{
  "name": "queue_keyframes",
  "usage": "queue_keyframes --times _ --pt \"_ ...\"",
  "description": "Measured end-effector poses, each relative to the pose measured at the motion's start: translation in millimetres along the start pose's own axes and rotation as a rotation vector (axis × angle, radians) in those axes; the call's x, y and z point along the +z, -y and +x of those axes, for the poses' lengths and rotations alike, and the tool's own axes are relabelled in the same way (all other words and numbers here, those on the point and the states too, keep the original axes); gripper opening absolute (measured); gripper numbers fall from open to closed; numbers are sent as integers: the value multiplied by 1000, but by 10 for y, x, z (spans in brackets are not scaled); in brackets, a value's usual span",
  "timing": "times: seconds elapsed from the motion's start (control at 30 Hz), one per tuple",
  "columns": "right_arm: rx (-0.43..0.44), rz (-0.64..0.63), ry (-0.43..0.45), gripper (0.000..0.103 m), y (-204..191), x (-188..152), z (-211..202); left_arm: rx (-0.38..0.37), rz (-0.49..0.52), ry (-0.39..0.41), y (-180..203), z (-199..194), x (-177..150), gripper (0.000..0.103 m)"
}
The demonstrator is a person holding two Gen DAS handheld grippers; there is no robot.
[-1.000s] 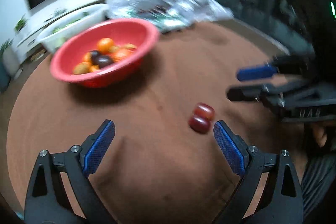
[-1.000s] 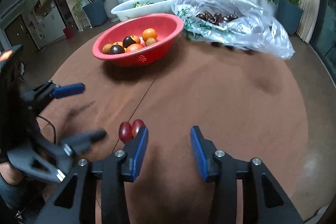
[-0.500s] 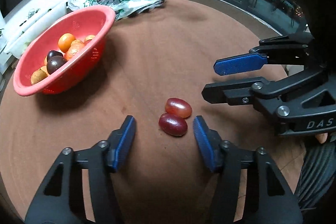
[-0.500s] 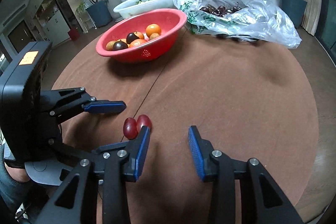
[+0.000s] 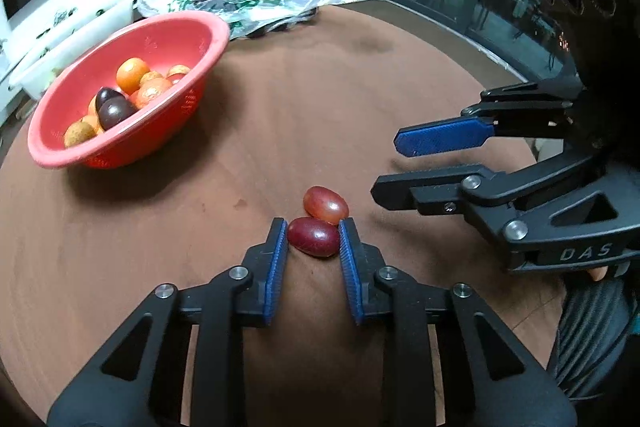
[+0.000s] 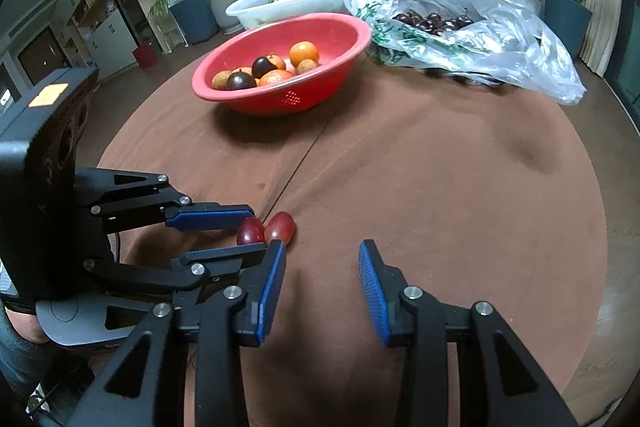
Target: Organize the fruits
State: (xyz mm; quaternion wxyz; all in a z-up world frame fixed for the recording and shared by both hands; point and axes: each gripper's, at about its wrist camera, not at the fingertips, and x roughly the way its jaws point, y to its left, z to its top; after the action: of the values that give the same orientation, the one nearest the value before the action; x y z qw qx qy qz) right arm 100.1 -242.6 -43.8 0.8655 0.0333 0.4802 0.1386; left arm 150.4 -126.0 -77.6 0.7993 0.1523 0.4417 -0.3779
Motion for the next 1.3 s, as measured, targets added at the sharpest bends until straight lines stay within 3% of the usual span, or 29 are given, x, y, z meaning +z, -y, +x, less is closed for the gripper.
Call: queue_keyframes --times 0.4,0.7,0.87,1.1,1.3 --pt "-12 -64 -49 41 -250 142 222 32 -125 66 -246 -374 -284 24" --pt "-78 -113 -104 22 -379 178 420 49 -177 89 -406 -464 -391 24" --pt "-90 -114 -107 20 -393 170 397 53 -192 104 -440 -502 -406 24" --pt "-72 -70 -12 20 -329 343 97 78 -227 164 -623 -742 -263 24" --pt "-48 -51 125 20 -248 853 -236 146 -216 238 -924 -982 185 24"
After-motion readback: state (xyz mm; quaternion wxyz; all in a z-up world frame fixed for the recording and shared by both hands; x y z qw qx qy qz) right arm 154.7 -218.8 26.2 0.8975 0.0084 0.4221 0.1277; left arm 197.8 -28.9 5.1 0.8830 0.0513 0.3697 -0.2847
